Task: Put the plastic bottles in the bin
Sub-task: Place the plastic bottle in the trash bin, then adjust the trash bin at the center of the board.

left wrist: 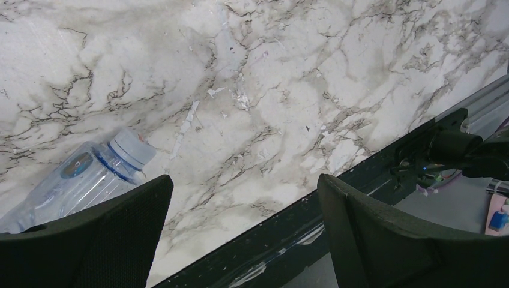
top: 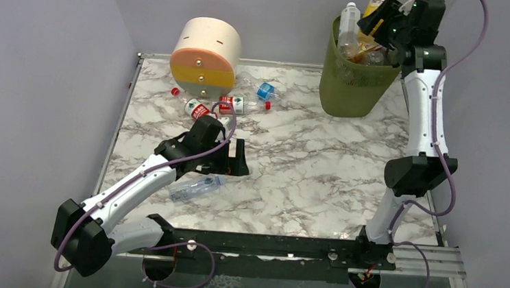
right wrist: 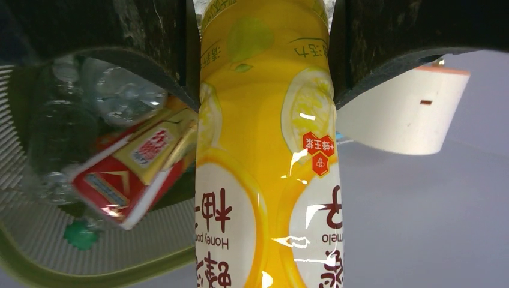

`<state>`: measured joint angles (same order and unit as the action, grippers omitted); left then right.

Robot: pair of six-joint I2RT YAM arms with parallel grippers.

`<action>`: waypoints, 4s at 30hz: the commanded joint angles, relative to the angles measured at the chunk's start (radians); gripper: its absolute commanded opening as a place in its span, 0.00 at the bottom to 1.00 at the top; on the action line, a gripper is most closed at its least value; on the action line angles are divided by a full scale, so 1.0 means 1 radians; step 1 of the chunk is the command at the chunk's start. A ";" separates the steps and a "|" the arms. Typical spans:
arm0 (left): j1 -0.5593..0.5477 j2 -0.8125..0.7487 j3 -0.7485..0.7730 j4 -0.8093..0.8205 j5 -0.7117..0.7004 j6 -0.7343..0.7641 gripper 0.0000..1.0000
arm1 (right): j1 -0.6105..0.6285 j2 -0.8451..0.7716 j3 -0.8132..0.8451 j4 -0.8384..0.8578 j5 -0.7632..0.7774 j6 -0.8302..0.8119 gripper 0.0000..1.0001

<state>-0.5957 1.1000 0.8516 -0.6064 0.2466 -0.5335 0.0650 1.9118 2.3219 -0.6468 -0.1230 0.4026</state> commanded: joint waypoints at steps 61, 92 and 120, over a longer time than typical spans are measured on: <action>0.014 0.038 0.033 0.021 0.023 0.018 0.97 | -0.375 -0.037 -0.176 -0.095 0.025 0.128 0.71; 0.013 0.062 0.041 0.022 0.024 0.036 0.97 | -0.289 0.031 -0.257 -0.017 -0.039 0.118 0.21; 0.013 0.051 0.026 0.040 0.049 0.032 0.97 | -0.287 0.036 -0.013 -0.246 -0.170 0.052 0.16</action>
<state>-0.5880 1.1687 0.8749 -0.5907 0.2657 -0.5076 -0.2241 1.9816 2.2528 -0.8906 -0.1852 0.4416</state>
